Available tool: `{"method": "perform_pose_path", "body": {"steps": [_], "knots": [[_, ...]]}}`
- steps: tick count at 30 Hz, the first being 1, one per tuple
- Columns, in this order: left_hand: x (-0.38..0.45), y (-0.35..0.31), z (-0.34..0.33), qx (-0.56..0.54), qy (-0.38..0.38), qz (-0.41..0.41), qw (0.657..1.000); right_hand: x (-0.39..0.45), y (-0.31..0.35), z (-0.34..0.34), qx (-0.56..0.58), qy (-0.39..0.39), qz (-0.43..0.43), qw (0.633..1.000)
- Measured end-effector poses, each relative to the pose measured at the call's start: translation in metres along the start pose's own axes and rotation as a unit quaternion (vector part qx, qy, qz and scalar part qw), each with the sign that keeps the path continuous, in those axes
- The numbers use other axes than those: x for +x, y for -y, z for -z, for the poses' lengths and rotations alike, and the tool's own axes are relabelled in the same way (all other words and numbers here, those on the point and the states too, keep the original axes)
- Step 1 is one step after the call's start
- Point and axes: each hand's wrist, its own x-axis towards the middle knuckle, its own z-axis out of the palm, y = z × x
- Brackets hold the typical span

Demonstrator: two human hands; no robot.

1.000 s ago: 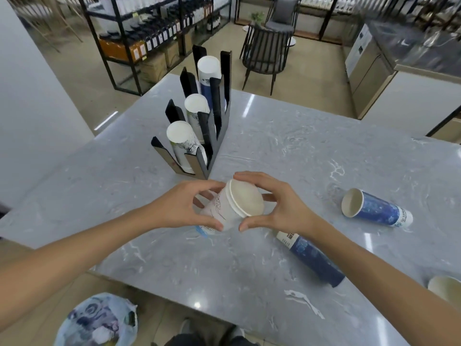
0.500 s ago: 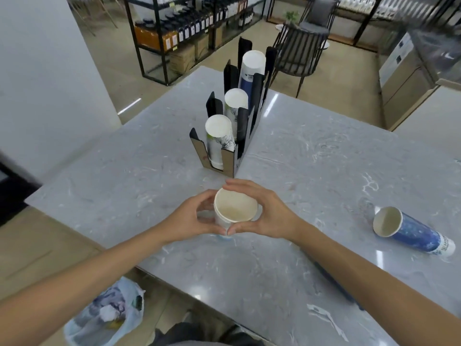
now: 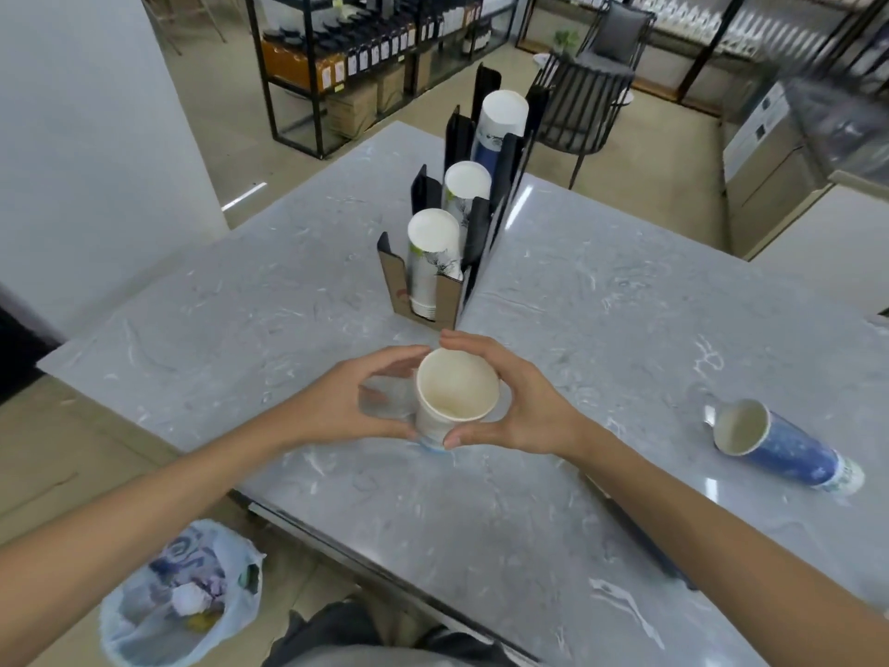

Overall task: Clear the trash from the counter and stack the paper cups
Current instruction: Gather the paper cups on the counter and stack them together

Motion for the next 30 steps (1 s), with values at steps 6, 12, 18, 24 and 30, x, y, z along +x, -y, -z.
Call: {"method": "perform_pose_path", "body": {"steps": [6,12,18,24,30], "knots": [[0.011,-0.034,0.036,0.081,0.039,-0.037,0.995,-0.01,0.017,0.015,-0.008,-0.014,-0.018,1.0],[0.054,-0.078,0.034,0.143,0.077,-0.118,0.98,-0.036,0.027,0.046,-0.039,-0.073,-0.055,0.995],[0.106,-0.115,0.004,0.127,0.155,-0.151,0.968,-0.078,0.023,0.077,-0.038,-0.153,-0.122,0.98],[0.147,-0.136,-0.04,0.205,0.22,-0.172,0.938,-0.127,0.008,0.102,-0.108,-0.205,-0.176,0.957],[0.174,-0.142,-0.085,0.284,0.264,-0.21,0.897,-0.182,-0.018,0.131,-0.168,-0.227,-0.238,0.929]]}}
